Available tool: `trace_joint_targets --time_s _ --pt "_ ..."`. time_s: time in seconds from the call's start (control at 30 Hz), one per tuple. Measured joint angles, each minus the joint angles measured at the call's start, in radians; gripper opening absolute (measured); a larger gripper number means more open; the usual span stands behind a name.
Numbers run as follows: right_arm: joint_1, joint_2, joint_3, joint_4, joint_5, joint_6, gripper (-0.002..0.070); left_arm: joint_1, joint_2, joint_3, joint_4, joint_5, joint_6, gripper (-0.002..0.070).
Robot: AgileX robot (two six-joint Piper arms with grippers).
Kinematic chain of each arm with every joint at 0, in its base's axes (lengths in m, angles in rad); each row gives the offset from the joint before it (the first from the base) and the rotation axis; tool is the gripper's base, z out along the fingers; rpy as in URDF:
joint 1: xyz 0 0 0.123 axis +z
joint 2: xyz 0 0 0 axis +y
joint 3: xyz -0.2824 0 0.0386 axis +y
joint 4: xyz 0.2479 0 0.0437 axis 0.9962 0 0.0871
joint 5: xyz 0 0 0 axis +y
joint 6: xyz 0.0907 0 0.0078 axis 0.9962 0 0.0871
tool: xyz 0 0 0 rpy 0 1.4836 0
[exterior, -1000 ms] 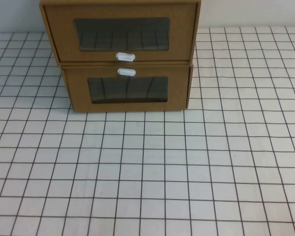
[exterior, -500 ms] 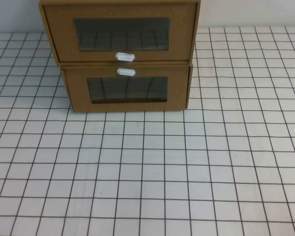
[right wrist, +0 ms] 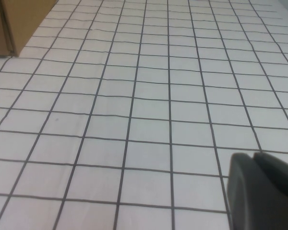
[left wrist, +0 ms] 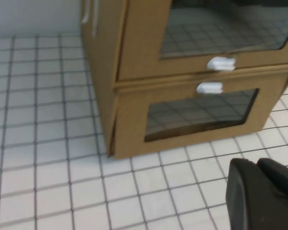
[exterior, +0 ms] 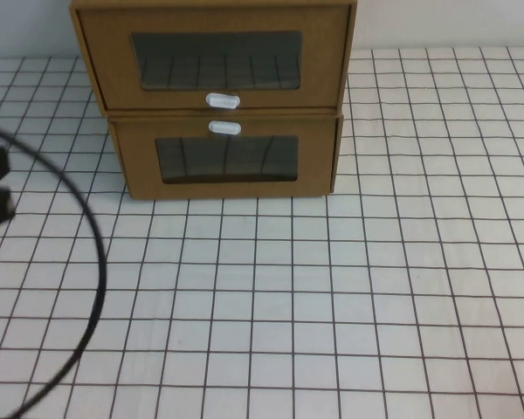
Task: Open the shoe box
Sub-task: 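Pull the top drawer of the cardboard box fully open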
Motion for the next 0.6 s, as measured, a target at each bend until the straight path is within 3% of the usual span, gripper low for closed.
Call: trace_joint_targets --time_s 0.23,0.6 --pt "0.000 0.000 0.000 0.000 0.000 0.000 -0.0013 -0.005 0.395 -0.425 -0.261 0.123 0.318 -0.0002" --pt "0.000 0.000 0.000 0.000 0.000 0.000 -0.0013 -0.121 0.933 -1.101 -0.290 0.272 0.365 -0.0002"
